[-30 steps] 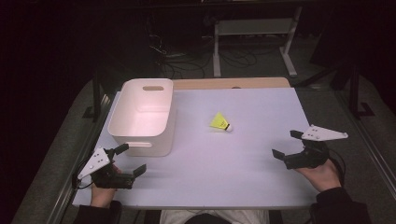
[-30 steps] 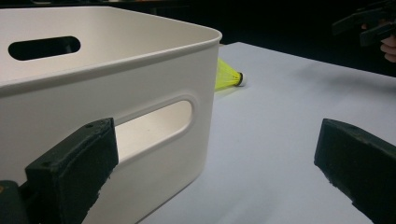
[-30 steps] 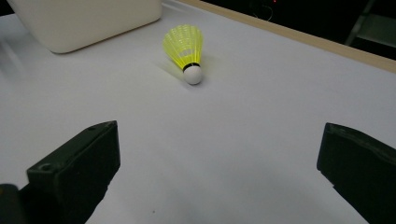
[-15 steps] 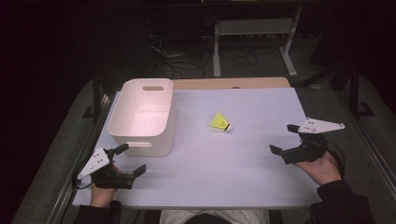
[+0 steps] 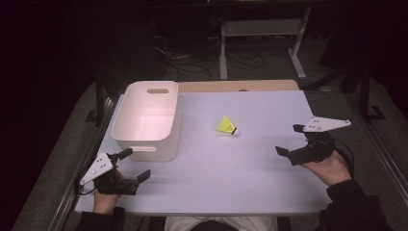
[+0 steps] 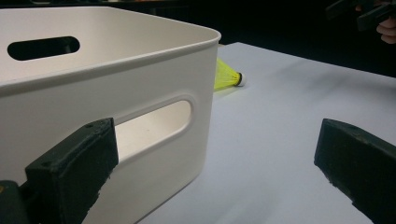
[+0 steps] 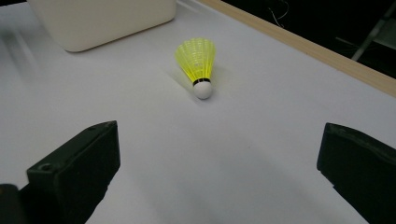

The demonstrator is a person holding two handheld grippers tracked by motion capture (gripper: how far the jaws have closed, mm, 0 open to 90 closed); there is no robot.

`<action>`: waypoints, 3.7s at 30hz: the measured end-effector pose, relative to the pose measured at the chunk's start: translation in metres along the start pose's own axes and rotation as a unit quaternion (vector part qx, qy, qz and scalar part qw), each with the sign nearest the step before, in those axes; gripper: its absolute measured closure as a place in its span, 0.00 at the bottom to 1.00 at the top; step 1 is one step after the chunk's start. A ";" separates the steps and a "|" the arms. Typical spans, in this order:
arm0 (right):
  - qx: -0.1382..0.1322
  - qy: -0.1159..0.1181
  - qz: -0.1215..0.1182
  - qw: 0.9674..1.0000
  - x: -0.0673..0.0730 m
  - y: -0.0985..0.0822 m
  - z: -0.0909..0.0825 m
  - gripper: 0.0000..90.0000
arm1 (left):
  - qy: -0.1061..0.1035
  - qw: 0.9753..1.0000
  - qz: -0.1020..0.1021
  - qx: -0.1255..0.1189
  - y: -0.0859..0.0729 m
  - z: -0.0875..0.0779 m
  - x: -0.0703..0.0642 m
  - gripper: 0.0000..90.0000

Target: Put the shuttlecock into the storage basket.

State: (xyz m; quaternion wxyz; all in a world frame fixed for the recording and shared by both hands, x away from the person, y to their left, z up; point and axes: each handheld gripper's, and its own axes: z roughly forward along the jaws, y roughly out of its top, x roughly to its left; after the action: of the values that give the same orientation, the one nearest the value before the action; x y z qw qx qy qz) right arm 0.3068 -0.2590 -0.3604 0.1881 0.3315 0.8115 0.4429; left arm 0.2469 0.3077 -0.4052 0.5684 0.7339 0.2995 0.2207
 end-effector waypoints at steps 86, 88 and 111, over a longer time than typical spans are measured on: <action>0.083 0.057 -0.034 0.994 -0.007 0.070 0.075 0.00 | -0.007 1.000 -0.002 -0.001 0.000 -0.001 -0.001 0.00; 0.085 0.057 -0.032 0.994 -0.009 0.070 0.077 0.00 | -0.007 1.000 -0.002 -0.001 0.000 -0.001 -0.001 0.00; 0.114 0.068 -0.037 0.990 -0.014 0.075 0.100 0.00 | -0.011 1.000 -0.002 0.001 0.000 0.000 -0.001 0.00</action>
State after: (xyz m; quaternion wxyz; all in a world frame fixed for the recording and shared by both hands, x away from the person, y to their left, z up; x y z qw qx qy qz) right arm 0.4042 -0.1803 -0.3509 0.1096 0.2899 0.8792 0.3620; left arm 0.2463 0.3072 -0.4055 0.5715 0.7358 0.2955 0.2114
